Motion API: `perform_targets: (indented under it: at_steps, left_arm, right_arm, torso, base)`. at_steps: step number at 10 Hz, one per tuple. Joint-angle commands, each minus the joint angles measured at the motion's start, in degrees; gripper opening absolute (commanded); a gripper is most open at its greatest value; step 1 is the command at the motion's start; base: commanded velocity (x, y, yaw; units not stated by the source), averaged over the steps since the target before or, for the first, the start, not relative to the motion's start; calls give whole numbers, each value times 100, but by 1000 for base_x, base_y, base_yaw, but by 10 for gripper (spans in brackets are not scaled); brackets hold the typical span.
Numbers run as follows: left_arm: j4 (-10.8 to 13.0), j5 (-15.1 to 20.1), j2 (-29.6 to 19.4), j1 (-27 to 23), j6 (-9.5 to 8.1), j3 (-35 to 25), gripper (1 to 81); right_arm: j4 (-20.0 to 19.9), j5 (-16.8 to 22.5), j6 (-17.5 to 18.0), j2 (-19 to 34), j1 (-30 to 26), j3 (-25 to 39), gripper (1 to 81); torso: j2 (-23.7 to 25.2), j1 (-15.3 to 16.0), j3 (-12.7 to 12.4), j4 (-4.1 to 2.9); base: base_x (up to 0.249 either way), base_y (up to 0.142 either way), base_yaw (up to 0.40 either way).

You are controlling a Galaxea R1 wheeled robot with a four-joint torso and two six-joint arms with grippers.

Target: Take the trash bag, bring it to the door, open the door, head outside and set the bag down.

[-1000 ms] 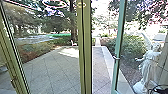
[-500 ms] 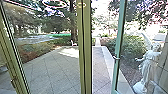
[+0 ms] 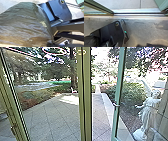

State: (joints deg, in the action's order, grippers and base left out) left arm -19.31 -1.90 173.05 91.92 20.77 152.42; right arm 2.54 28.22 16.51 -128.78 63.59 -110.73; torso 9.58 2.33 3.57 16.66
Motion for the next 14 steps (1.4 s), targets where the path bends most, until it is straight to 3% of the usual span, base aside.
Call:
perform_targets:
  at_steps: [1, 5, 7, 8, 9, 10, 11, 14]
  left_arm:
    - [41, 340, -24, -362, 23, -1, 10]
    - [58, 340, -24, -459, 41, 7, 10]
    - [68, 340, -33, -495, 58, 7, 10]
    - [68, 348, -42, -512, 58, 7, 10]
    - [68, 348, -42, -521, 58, 7, 10]
    - [68, 348, -50, -530, 67, 7, 10]
    - [76, 348, -50, -521, 67, 7, 10]
    - [76, 348, -59, -530, 67, 7, 10]
  right_arm:
    - [-289, -458, -33, -194, 246, 307, 811]
    - [-210, -606, -51, -1590, 879, -597, 811]
    - [-218, -1186, -42, -1802, 1126, -668, 811]
    - [-227, -1205, -33, -1882, 1153, -686, 811]
    - [-245, -1205, -33, -1961, 1161, -765, 811]
    - [-271, -1205, -33, -2119, 1161, -976, 811]
    - [-271, -1205, -33, -2215, 1187, -1081, 811]
    - [-271, -1266, -33, -2339, 1258, -1205, 811]
  torso:
    - [0, 0, 0, 0]
    - [2, -2, -4, 0]
    - [2, 0, -4, 0]
    - [5, -2, -4, -563]
    - [5, -2, -4, -575]
    - [5, -2, -4, -638]
    - [5, -2, -4, -791]
    - [7, -2, -4, -1383]
  base:
    - [0, 0, 0]
    - [0, 0, 0]
    - [0, 0, 0]
    - [0, 0, 0]
    - [0, 0, 0]
    - [0, 0, 0]
    - [0, 0, 0]
    - [0, 0, 0]
